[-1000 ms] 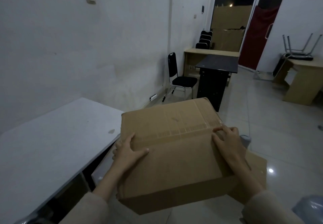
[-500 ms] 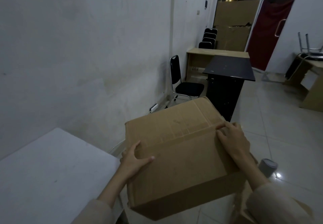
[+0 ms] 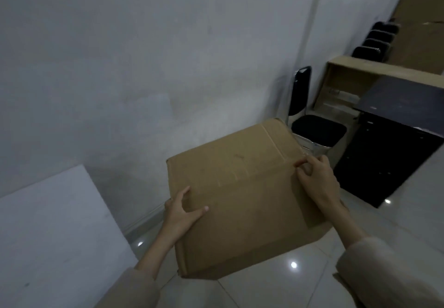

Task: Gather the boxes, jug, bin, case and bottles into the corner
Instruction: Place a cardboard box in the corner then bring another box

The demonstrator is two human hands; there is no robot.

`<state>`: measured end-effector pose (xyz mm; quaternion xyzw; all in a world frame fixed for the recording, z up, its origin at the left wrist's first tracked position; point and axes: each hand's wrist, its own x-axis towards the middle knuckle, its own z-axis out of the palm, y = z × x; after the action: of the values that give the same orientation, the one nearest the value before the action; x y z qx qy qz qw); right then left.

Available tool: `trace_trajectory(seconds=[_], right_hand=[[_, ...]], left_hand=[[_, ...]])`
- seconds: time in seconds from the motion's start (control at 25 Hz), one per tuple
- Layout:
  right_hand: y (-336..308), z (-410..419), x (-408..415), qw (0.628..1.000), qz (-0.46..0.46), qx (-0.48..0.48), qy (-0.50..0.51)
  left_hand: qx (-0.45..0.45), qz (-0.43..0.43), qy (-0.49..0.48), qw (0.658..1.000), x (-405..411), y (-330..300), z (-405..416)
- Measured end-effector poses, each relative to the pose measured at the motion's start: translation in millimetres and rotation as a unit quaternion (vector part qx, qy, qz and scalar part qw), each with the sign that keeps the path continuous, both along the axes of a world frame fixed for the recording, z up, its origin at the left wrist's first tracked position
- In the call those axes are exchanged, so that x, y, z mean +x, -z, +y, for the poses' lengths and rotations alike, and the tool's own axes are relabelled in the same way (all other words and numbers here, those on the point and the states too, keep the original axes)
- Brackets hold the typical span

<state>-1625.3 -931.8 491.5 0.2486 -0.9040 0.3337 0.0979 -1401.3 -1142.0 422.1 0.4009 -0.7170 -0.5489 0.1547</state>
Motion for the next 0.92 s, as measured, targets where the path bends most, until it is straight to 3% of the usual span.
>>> trace_trajectory(seconds=[0.28,0.6,0.92], right_hand=[[65.7,-151.0,-89.7,0.981,-0.110,0.018,-0.159],[149.1,-280.5,-129.2,0.944,-0.244,0.077,-0.210],[311.6,-377.1,-145.2,0.898,-0.321,0.162,-0.253]], left_hand=[[0.019,-0.054,-0.125,0.991,-35.8,52.3,-79.5],[0.053,-0.089,-0.238,0.966,-55.6,122.6,-162.5],[0.122,-0.120,-0.348,0.922,-62.6,278.5,-231.0]])
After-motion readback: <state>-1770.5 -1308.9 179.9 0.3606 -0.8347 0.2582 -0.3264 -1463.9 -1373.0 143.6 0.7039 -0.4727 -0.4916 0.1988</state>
